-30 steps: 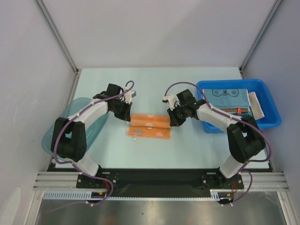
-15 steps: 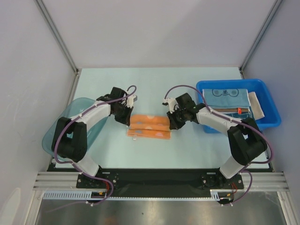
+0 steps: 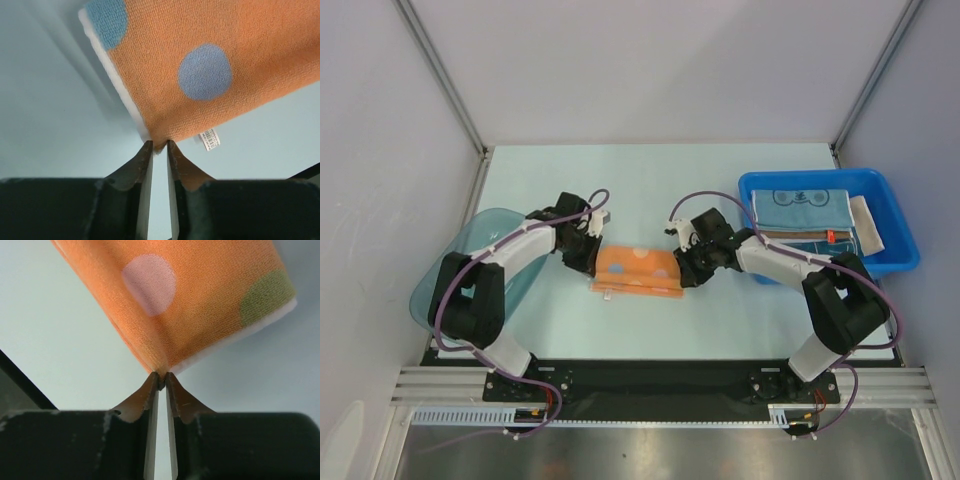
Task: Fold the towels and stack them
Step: Fold the towel
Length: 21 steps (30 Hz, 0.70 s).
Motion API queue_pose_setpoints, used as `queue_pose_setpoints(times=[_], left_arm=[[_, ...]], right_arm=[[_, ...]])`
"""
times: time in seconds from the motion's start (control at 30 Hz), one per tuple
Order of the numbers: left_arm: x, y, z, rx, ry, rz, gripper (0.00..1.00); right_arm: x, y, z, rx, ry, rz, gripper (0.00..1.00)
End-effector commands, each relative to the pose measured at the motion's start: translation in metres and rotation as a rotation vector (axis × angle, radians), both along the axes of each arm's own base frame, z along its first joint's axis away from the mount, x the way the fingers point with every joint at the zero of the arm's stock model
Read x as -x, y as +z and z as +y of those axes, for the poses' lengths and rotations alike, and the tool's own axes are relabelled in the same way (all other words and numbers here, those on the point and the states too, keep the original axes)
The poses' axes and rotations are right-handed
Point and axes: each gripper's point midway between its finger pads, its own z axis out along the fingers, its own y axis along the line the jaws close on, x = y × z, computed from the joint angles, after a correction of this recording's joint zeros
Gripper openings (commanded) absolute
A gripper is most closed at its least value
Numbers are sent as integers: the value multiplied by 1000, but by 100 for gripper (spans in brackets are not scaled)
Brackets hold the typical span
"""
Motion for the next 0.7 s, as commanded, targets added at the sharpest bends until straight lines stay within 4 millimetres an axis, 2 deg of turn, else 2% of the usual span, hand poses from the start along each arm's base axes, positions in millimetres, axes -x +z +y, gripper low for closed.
queue_pose_setpoints(times=[0.0, 0.07, 0.13, 0.17, 0.23, 0.33, 0.43, 0.53, 0.57, 0.6, 0.67], left_arm=[[3, 16, -3, 8, 10, -36, 23], [3, 25, -7, 6, 26, -34, 20], [4, 39, -9, -15, 19, -65, 23], [7, 42, -7, -28, 49, -53, 24], [1, 51, 0, -63, 70, -84, 33], [-1, 59, -8, -39, 84, -77, 33], [-3, 60, -31, 45, 62, -87, 32], [-7, 44, -48, 139, 132, -76, 27], [-12, 49, -56, 181, 134, -89, 27], [-3, 36, -55, 185, 150, -58, 28], [-2, 24, -54, 189, 202, -40, 27]], right_arm=[[3, 12, -1, -2, -18, -5, 17], [1, 22, -2, -13, -31, -21, 25], [1, 30, -5, -31, -57, -21, 36], [1, 39, -5, -44, -66, -30, 37], [1, 54, -3, -73, -83, -27, 38], [-6, 64, 3, -97, -125, -21, 34], [-10, 59, 18, -135, -159, 18, 30], [-13, 49, 42, -188, -172, 49, 28], [-10, 48, 42, -191, -166, 59, 28], [-13, 45, 50, -211, -167, 61, 27], [-11, 31, 49, -198, -186, 79, 27]])
